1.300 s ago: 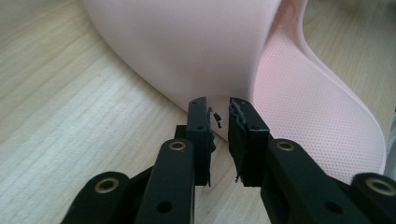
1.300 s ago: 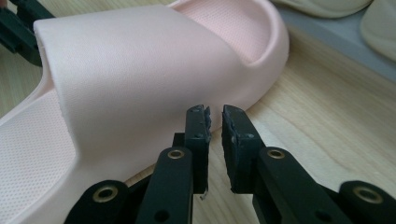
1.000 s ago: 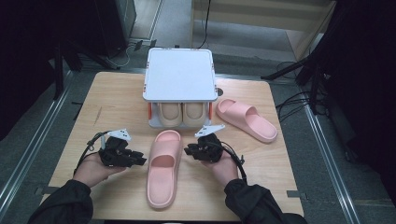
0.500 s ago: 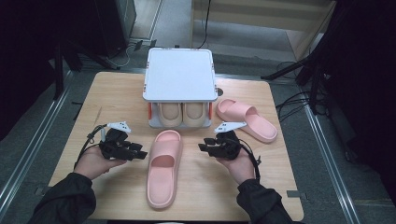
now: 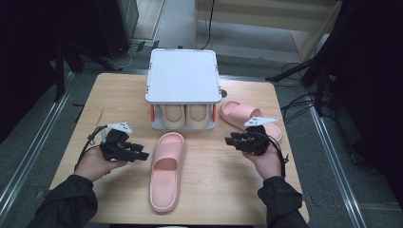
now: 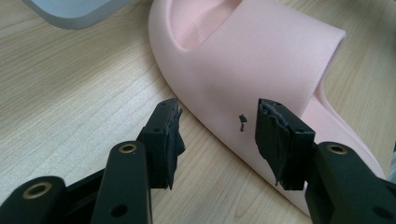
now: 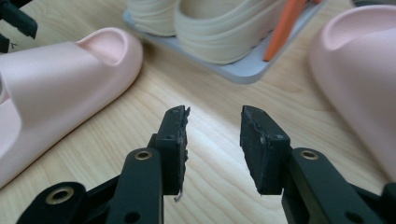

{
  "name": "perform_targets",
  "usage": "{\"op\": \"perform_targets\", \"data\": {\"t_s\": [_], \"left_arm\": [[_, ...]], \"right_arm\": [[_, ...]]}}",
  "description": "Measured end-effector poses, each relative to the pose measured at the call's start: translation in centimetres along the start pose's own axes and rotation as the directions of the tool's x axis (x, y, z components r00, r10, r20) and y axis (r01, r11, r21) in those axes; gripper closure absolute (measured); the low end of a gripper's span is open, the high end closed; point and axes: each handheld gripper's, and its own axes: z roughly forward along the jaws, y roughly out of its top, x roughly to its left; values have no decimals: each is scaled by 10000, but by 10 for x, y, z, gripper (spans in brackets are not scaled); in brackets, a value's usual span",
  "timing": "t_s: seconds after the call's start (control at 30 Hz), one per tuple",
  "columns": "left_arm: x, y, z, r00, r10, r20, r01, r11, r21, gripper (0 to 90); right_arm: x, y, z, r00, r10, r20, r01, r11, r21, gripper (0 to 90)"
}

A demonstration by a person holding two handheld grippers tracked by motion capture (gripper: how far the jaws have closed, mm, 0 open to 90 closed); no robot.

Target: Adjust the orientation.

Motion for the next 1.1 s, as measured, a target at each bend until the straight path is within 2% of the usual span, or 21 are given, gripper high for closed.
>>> {"op": "perform_targets", "data": {"t_s": [0.2, 0.43, 0.53, 0.73, 0.9, 1.1], "left_arm": [[0, -1, 0, 10000, -26, -42, 26, 10000, 17, 494], [0, -3, -2, 9999, -44, -112, 44, 10000, 5, 494], [0, -5, -3, 9999, -88, -130, 87, 10000, -44, 494], [-2, -10, -6, 9997, -114, -210, 112, 9999, -58, 493], [-3, -14, -9, 9996, -157, -249, 155, 9998, -100, 491], [-4, -18, -11, 9993, -269, -266, 265, 9995, -155, 491]], "right_arm": [[-28, -2, -15, 9996, 129, 242, -124, 9997, -213, 615], [-64, -6, -25, 9987, 253, 451, -246, 9996, -172, 609], [-78, -7, -26, 9974, 464, 549, -459, 9989, -112, 608], [-94, -6, -22, 9950, 616, 787, -615, 9981, -38, 589], [-103, -2, -10, 9921, 669, 1060, -684, 9976, 112, 549], [-111, 0, 6, 9899, 768, 1189, -808, 9963, 289, 555]]}}
